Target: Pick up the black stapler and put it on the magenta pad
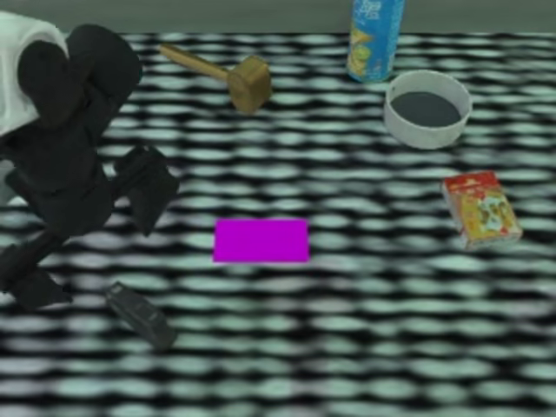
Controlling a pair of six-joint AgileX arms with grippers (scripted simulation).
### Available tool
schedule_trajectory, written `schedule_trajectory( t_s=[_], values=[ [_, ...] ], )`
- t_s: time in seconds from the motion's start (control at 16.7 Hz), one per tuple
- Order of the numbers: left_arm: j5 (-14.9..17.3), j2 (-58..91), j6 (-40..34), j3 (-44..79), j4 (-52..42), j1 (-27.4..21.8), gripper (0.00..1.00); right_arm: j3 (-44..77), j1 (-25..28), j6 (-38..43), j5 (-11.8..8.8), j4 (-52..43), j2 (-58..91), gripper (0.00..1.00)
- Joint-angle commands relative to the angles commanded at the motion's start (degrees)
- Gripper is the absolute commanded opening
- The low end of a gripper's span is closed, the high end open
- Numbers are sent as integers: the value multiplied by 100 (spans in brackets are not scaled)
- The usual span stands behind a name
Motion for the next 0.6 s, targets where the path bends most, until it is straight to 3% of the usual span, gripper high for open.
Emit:
schedule_trajectory(
  t_s=[0.6],
  values=[
    [13,421,-259,124,13,-65,100,0,0,0,0,0,0,100]
  ],
)
